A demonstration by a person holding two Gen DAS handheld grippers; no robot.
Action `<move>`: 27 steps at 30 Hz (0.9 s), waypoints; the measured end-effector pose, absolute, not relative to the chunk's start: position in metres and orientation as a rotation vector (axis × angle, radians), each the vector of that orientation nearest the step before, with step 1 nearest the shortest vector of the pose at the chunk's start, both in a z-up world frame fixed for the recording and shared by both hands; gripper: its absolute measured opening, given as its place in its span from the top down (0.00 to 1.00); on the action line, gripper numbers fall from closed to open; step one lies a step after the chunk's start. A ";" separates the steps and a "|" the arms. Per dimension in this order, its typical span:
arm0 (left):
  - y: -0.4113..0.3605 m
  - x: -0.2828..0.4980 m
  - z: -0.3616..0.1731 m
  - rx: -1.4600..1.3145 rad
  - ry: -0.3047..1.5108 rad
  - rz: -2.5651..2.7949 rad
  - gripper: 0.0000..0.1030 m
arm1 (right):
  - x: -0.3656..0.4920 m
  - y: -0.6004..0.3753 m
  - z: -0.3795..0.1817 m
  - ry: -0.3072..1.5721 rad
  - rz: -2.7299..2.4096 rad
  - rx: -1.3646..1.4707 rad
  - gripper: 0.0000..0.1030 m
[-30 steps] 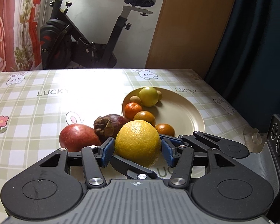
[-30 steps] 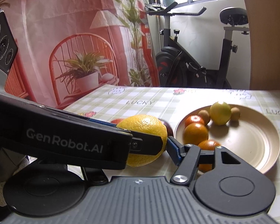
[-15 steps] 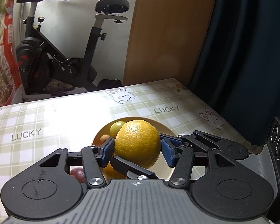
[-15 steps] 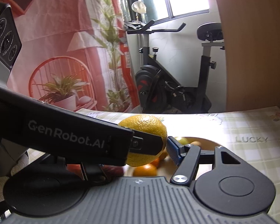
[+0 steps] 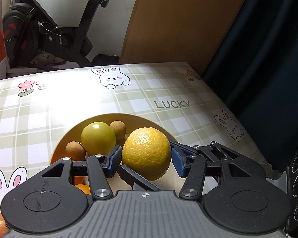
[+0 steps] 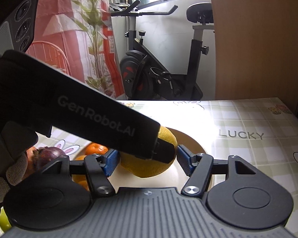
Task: Organize fruits
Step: 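Carry the lemon with the left tool onto the cream plate, then open the left tool to release the lemon on the plate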
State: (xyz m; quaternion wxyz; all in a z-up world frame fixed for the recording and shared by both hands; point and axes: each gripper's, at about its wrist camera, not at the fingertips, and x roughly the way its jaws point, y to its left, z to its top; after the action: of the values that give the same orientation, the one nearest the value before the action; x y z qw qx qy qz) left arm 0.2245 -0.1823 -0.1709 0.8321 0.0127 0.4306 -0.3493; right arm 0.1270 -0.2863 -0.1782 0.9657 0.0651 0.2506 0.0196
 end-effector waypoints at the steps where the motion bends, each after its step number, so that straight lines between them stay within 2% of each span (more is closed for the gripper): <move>1: -0.184 0.226 -0.173 0.028 0.915 -0.741 0.44 | 0.129 -0.287 -0.180 0.507 0.031 0.124 0.38; 12: -0.194 0.246 -0.184 0.041 0.900 -0.711 0.44 | 0.145 -0.279 -0.188 0.528 -0.009 0.025 0.38; 23: -0.186 0.243 -0.181 0.026 0.886 -0.716 0.49 | 0.148 -0.276 -0.194 0.549 -0.102 0.012 0.38; 27: -0.181 0.240 -0.179 0.009 0.890 -0.707 0.49 | 0.141 -0.270 -0.196 0.524 -0.128 -0.018 0.35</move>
State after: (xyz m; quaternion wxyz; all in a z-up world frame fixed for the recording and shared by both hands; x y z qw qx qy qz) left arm 0.2402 -0.1810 -0.1793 0.8428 0.0042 0.4215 -0.3347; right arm 0.1410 -0.2699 -0.1962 0.9639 -0.0089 0.2587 -0.0630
